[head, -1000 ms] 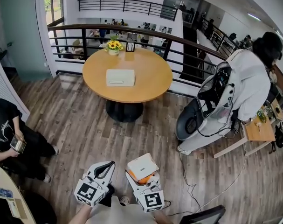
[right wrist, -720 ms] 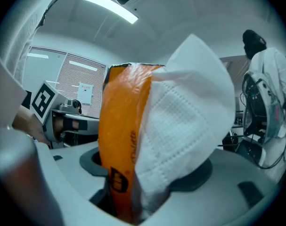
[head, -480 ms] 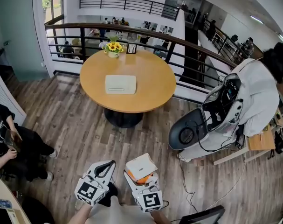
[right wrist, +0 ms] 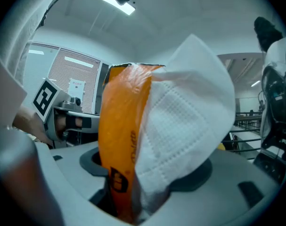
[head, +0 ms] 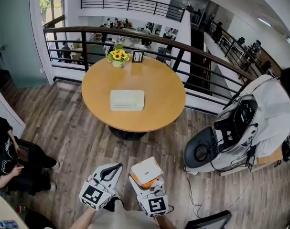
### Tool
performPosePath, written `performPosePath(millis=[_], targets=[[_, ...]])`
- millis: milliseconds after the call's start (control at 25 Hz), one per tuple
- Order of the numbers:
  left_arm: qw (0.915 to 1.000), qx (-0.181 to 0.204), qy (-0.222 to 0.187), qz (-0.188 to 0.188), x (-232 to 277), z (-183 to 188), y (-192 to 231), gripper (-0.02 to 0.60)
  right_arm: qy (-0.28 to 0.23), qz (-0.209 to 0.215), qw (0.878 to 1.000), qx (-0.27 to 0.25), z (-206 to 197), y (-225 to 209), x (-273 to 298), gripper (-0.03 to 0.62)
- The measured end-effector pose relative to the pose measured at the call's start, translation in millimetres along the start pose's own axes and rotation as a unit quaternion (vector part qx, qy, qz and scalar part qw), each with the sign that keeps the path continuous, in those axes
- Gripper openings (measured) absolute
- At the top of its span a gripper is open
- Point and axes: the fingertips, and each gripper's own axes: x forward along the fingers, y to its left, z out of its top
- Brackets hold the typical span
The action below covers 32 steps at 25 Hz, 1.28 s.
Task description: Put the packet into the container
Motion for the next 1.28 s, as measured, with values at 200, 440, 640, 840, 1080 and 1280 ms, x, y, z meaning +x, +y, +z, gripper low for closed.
performPosePath(millis=[200,440,640,840,1080,1280], targets=[[1.0000,0.002,0.008,-0.004,9.4,3.2,39.1,0.006,-0.001,-0.002,1.000,-0.004,12.3,0.9,42.5,0.339],[0.9999,-0.007,-0.001,-0.008,20.3,-1.2,72.3,0.006,0.005,-0.005,1.000,-0.001,10.9,2.5,77.7,0.339],[0.9998,-0.019,0.008,-0.004,31.2,-7.6,93.3,0.006,0.018,0.004,1.000,-0.001,6.9,-0.9,101.3,0.339],[0.9994,-0.031,0.008,0.009,34.4,-10.8,116.1,0.006,0.023,0.010,1.000,0.002,7.7,-2.2,123.9,0.339],[0.9991,-0.032,0.015,0.023,55.3,-14.1,141.1,0.006,0.019,0.025,0.999,0.007,7.4,-16.1,156.1,0.339],[0.9990,-0.031,0.016,0.030,90.9,-10.8,174.2,0.005,0.016,0.033,0.999,0.005,14.1,-42.4,196.7,0.339]])
